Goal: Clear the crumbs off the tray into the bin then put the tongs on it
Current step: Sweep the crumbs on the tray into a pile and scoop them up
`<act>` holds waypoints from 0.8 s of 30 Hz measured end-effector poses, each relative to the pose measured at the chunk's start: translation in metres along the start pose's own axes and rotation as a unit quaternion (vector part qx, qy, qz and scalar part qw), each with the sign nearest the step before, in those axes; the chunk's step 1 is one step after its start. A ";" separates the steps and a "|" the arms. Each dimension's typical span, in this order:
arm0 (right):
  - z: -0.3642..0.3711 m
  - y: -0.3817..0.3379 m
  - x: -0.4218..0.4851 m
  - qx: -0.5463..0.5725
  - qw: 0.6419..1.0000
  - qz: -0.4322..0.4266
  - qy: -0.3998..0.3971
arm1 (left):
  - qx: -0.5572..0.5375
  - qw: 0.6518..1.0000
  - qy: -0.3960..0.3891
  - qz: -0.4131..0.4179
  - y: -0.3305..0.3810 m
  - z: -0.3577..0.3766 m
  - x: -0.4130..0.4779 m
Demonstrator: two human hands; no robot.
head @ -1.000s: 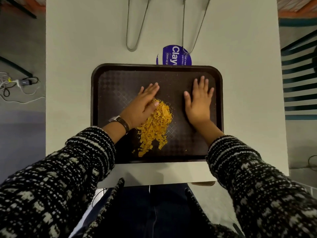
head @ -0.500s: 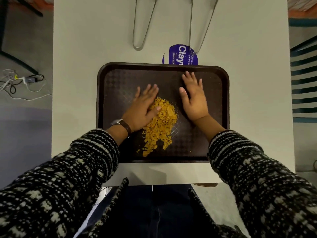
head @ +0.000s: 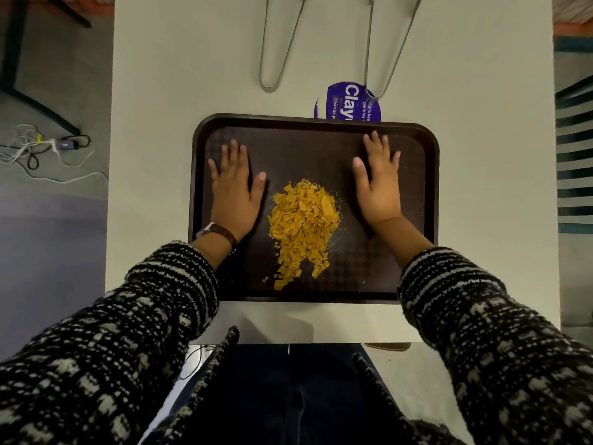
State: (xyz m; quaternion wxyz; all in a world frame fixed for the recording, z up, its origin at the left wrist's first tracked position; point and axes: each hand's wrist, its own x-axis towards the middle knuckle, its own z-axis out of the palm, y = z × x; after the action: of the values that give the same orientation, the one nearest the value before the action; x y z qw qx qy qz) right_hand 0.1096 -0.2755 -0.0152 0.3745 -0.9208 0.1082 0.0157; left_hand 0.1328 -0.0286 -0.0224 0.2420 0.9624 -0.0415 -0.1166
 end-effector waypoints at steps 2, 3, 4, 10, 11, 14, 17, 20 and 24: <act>0.011 -0.003 0.001 -0.070 0.997 -0.017 -0.035 | -0.010 0.999 -0.030 0.045 0.013 0.006 -0.007; 0.017 -0.009 -0.002 -0.093 0.993 -0.052 -0.060 | -0.030 0.995 -0.057 0.082 0.021 0.009 -0.011; 0.024 -0.016 -0.005 -0.093 0.987 -0.092 -0.093 | -0.057 0.987 -0.090 0.121 0.029 0.011 -0.016; 0.026 -0.030 -0.020 0.151 0.984 -0.037 -0.088 | -0.188 0.971 -0.075 0.127 0.031 -0.001 -0.025; 0.018 -0.025 -0.019 0.143 0.989 -0.019 -0.038 | -0.180 0.977 -0.037 0.105 0.022 -0.006 -0.021; -0.008 0.004 -0.012 0.050 0.997 0.013 0.049 | -0.133 0.990 0.034 0.028 -0.004 -0.019 -0.006; -0.015 0.024 -0.011 -0.065 0.993 0.075 0.056 | -0.052 0.998 0.023 0.010 -0.019 -0.020 0.005; -0.002 0.018 -0.018 -0.146 0.987 0.061 0.015 | 0.048 0.999 0.012 -0.020 -0.017 -0.009 0.007; 0.028 -0.020 -0.033 -0.102 0.986 -0.087 -0.103 | 0.071 0.997 0.005 -0.040 0.006 0.005 -0.006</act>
State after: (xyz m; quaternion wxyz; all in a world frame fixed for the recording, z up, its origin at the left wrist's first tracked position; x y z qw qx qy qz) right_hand 0.0834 -0.2361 -0.0183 0.2881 -0.9534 -0.0134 0.0889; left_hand 0.1257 -0.0353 -0.0224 0.1682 0.9785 -0.0104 -0.1185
